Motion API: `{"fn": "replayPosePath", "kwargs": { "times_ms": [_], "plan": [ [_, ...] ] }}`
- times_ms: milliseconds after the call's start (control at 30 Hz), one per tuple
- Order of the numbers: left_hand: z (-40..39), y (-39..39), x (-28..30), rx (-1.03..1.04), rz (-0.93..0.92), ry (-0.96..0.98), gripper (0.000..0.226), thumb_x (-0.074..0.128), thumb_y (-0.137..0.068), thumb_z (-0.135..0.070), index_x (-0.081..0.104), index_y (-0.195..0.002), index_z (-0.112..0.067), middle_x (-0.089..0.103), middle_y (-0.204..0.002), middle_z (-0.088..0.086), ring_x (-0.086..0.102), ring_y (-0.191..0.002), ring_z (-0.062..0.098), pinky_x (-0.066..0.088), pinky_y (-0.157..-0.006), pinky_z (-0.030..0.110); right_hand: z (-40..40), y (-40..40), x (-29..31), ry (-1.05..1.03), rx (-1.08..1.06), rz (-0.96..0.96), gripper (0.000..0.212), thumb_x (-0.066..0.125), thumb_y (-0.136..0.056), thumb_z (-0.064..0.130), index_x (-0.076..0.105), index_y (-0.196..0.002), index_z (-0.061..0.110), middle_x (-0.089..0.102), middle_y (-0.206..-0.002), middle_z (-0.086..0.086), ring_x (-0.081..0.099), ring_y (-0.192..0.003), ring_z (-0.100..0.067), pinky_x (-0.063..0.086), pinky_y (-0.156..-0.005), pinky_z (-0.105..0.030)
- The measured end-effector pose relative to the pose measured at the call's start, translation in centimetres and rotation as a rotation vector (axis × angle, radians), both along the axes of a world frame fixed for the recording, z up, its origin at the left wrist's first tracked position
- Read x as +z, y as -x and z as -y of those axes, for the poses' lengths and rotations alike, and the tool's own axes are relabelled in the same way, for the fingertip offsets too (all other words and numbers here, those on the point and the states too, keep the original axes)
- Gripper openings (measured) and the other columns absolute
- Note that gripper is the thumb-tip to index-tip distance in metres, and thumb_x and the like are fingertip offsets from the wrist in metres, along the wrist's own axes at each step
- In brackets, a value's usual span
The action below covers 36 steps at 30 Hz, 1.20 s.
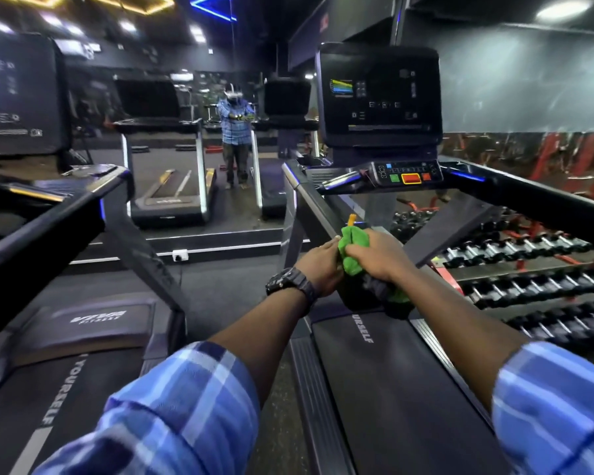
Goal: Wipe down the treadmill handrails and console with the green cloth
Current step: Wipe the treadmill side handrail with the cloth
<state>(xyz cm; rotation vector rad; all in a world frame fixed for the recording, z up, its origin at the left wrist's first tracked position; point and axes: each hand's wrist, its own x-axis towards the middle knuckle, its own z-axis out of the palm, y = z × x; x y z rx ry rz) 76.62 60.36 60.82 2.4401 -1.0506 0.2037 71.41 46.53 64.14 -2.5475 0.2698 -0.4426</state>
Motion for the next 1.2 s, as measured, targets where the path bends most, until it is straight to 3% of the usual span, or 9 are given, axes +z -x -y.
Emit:
{"fn": "replayPosePath", "kwargs": {
  "times_ms": [100,200,433,667,800,900,1033,1200],
  "plan": [
    [-1.5,-0.9,0.9,0.095,-0.017,-0.070,0.068,0.025,-0.074,-0.047,0.057,-0.124,-0.014,0.052,-0.140,0.008,0.055,-0.123,0.036,0.047,-0.099,0.046,-0.7,-0.2,0.8,0.260,-0.028,-0.004,0.033,0.062,-0.077,0.044,0.066,-0.101,0.022,0.068,-0.104,-0.011,0.063,-0.096,-0.034,0.051,-0.079,-0.037],
    [-5.1,-1.6,3.2,0.232,0.065,-0.119,0.054,0.040,-0.087,-0.043,0.052,-0.132,-0.016,0.053,-0.138,0.008,0.054,-0.122,0.036,0.047,-0.099,0.047,-1.4,-0.8,2.4,0.391,-0.002,0.068,0.038,0.059,-0.076,0.049,0.062,-0.103,0.023,0.065,-0.106,-0.008,0.063,-0.095,-0.031,0.053,-0.079,-0.040],
    [-19.1,-0.9,8.6,0.535,0.218,-0.130,0.048,0.045,-0.094,-0.048,0.053,-0.129,-0.018,0.056,-0.136,0.008,0.053,-0.123,0.033,0.047,-0.098,0.042,-9.7,-4.8,6.2,0.362,0.179,0.261,0.039,0.060,-0.075,0.047,0.062,-0.104,0.022,0.064,-0.112,-0.011,0.061,-0.102,-0.034,0.052,-0.083,-0.042],
    [-37.1,4.8,10.3,0.870,0.282,-0.196,0.050,0.040,-0.090,-0.055,0.052,-0.127,-0.023,0.059,-0.130,0.008,0.053,-0.119,0.035,0.048,-0.094,0.043,-28.6,-6.8,7.8,0.234,0.525,0.377,0.039,0.061,-0.076,0.046,0.063,-0.108,0.023,0.065,-0.110,-0.010,0.061,-0.100,-0.032,0.050,-0.080,-0.038],
    [-46.2,7.8,8.8,1.057,0.239,-0.227,0.054,0.042,-0.092,-0.056,0.051,-0.131,-0.020,0.057,-0.135,0.005,0.052,-0.122,0.032,0.046,-0.099,0.043,-40.4,-5.1,7.1,0.227,0.747,0.388,0.049,0.055,-0.068,0.056,0.058,-0.108,0.028,0.063,-0.114,-0.003,0.060,-0.102,-0.030,0.053,-0.083,-0.043],
    [-50.7,9.0,6.6,1.102,0.176,-0.232,0.047,0.044,-0.093,-0.051,0.053,-0.126,-0.018,0.057,-0.133,0.006,0.053,-0.121,0.033,0.047,-0.098,0.043,-47.4,-3.7,6.0,0.257,0.891,0.397,0.043,0.062,-0.072,0.051,0.057,-0.108,0.029,0.059,-0.115,0.003,0.057,-0.105,-0.025,0.051,-0.084,-0.039],
    [-52.0,9.3,3.8,1.083,0.042,-0.220,0.031,0.048,-0.089,-0.027,0.056,-0.111,-0.007,0.058,-0.124,0.014,0.054,-0.117,0.036,0.047,-0.092,0.042,-52.7,-4.1,3.4,0.302,0.938,0.349,0.045,0.063,-0.073,0.052,0.056,-0.110,0.028,0.056,-0.117,0.005,0.053,-0.111,-0.025,0.051,-0.086,-0.040],
    [-52.8,7.2,0.7,1.044,-0.049,-0.107,0.028,0.046,-0.081,-0.018,0.055,-0.103,-0.003,0.060,-0.114,0.019,0.057,-0.109,0.037,0.046,-0.090,0.039,-55.0,-7.0,0.0,0.276,0.931,0.254,0.053,0.054,-0.080,0.052,0.054,-0.124,0.023,0.052,-0.131,-0.002,0.042,-0.125,-0.028,0.039,-0.105,-0.042]
  ]
}}
